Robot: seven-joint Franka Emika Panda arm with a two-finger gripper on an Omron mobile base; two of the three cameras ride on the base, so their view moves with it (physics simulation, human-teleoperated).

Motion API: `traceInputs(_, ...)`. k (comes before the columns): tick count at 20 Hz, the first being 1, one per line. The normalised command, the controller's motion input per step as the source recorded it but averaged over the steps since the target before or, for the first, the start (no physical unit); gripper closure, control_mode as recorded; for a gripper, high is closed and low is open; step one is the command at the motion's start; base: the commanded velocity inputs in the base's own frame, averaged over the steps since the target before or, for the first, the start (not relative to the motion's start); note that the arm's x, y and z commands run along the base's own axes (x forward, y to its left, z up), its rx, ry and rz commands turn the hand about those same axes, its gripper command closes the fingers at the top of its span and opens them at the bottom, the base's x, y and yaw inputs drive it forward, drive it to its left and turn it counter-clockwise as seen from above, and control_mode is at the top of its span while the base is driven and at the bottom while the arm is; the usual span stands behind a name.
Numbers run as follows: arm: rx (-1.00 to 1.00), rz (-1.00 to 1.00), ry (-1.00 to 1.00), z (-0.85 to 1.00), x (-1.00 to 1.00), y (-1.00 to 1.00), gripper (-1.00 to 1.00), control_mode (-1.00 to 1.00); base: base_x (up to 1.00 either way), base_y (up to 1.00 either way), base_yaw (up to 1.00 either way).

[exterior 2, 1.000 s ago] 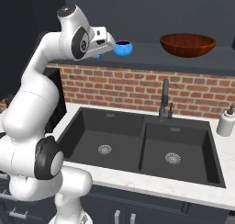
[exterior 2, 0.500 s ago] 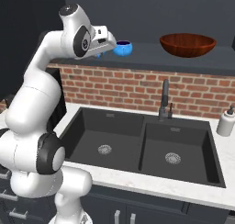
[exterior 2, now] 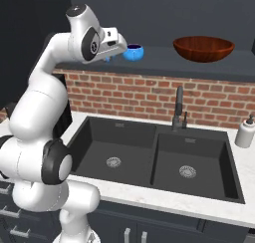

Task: Gather all objects into one cabinet and sort the glasses and bowls to opposite sides.

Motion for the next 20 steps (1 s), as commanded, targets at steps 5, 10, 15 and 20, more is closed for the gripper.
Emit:
traceInputs(5,0.0,-0.01,0.0,0.0,0.03,0.05,-1.0,-1.0,0.0,0.0,0.0)
traceInputs(10,0.0,-0.01,-0.01,-0.01,0.0,0.14,-1.0,-1.0,0.0,0.0,0.0)
traceInputs(15,0.0,-0.01,-0.04,0.0,0.0,0.01,-1.0,-1.0,0.0,0.0,0.0)
traceInputs(20,0.0,0.0,-0.09,0.0,-0.1,0.0,-1.0,-1.0,0.0,0.0,0.0)
